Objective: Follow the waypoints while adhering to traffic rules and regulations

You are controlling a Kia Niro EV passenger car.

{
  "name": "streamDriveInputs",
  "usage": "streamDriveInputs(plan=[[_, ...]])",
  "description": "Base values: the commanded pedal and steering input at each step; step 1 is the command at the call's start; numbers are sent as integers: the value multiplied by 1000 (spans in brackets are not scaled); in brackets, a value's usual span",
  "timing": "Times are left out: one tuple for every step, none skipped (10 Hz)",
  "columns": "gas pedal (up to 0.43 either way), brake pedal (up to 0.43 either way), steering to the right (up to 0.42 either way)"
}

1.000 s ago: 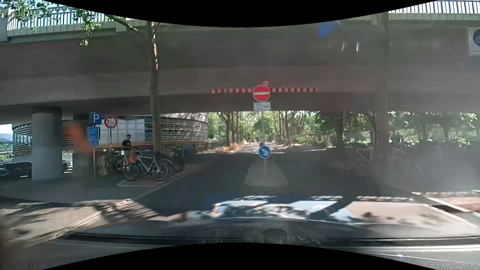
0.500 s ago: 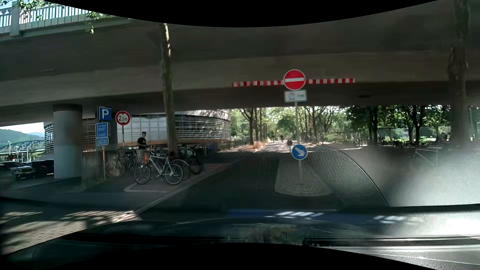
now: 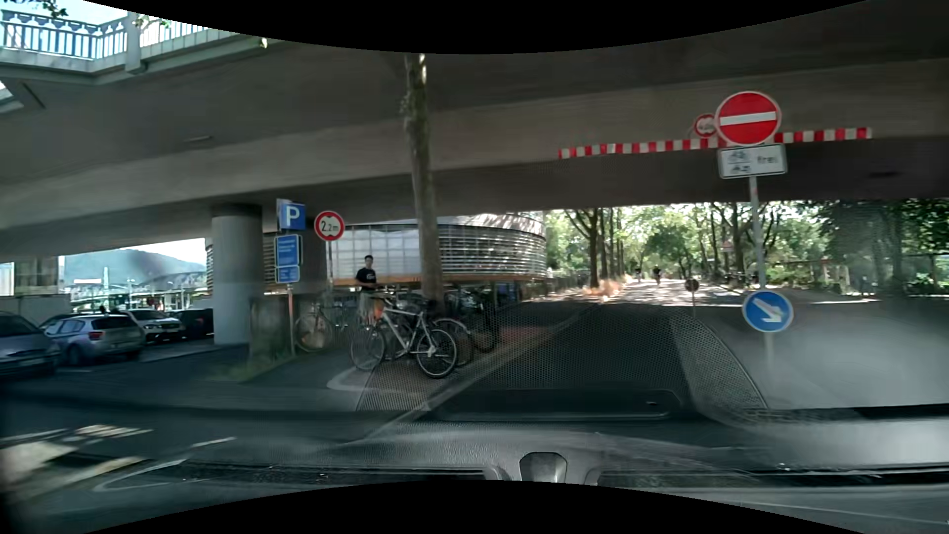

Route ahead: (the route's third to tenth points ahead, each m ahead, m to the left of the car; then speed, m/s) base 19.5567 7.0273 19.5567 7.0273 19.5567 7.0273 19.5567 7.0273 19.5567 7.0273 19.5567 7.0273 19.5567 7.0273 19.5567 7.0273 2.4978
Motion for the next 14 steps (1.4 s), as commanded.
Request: streamDriveInputs(plan=[[0,0,-841],[8,0,-876],[87,0,-895],[130,0,-899],[157,0,-899],[157,0,-895],[157,0,-888],[157,0,-876],[59,0,-865],[39,0,-845],[39,0,-831],[39,0,-810],[47,0,-794],[39,0,-774]])
